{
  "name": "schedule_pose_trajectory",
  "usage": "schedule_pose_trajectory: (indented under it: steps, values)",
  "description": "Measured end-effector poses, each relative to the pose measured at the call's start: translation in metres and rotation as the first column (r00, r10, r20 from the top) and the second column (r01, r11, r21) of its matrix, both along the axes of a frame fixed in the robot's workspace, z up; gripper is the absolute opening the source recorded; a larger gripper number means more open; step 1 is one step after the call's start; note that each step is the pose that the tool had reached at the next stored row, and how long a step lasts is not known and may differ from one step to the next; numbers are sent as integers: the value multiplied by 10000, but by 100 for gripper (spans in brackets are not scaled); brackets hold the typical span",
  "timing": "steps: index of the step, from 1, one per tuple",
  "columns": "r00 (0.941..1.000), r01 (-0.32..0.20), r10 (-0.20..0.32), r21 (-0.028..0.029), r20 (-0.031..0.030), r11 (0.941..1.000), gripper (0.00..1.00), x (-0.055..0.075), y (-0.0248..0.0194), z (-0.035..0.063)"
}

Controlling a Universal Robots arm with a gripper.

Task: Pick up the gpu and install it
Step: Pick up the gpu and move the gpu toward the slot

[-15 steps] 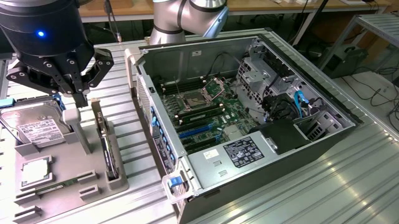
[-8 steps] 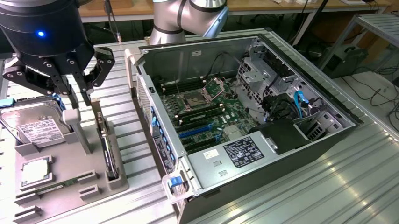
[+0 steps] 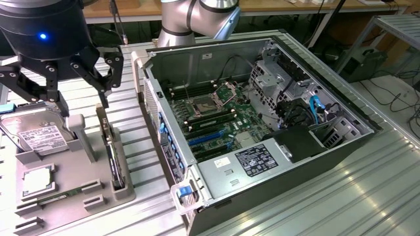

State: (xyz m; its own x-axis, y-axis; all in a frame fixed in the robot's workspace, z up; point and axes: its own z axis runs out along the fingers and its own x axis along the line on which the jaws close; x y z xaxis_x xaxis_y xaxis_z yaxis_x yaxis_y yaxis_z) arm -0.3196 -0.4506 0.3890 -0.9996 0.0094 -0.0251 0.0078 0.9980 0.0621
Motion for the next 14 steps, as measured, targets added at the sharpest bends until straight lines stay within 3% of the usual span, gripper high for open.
schedule_pose_trajectory:
  steps: [2, 3, 9, 14]
  values:
    - [10000, -6, 6, -14, 0, 10000, 60, 0, -1, 0]
    - [10000, -10, 10, -16, 1, 10000, 66, 0, -1, 0]
    - [10000, -57, 57, -19, 0, 10000, 66, 0, -1, -7]
    - [10000, -59, 59, -8, 2, 10000, 66, 0, -32, -37]
